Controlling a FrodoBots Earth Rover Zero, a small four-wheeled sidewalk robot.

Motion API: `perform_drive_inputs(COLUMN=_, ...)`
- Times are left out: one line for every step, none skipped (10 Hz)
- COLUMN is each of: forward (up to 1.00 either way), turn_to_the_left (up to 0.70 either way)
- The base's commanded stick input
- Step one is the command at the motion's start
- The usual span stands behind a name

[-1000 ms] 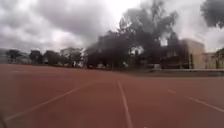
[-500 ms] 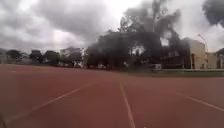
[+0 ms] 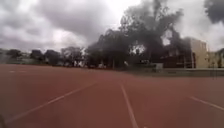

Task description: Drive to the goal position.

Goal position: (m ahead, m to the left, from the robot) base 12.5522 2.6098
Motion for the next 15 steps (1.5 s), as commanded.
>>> perform_drive_inputs(forward=0.70, turn_to_the_left=0.00)
perform_drive_inputs(forward=0.70, turn_to_the_left=0.00)
perform_drive_inputs(forward=0.70, turn_to_the_left=0.00)
perform_drive_inputs(forward=0.70, turn_to_the_left=0.00)
perform_drive_inputs(forward=0.70, turn_to_the_left=0.00)
perform_drive_inputs(forward=0.70, turn_to_the_left=0.00)
perform_drive_inputs(forward=0.70, turn_to_the_left=0.00)
perform_drive_inputs(forward=0.70, turn_to_the_left=0.00)
perform_drive_inputs(forward=0.70, turn_to_the_left=0.00)
perform_drive_inputs(forward=0.70, turn_to_the_left=0.00)
perform_drive_inputs(forward=0.70, turn_to_the_left=0.00)
perform_drive_inputs(forward=0.70, turn_to_the_left=0.00)
perform_drive_inputs(forward=0.70, turn_to_the_left=0.00)
perform_drive_inputs(forward=0.70, turn_to_the_left=0.00)
perform_drive_inputs(forward=0.70, turn_to_the_left=0.00)
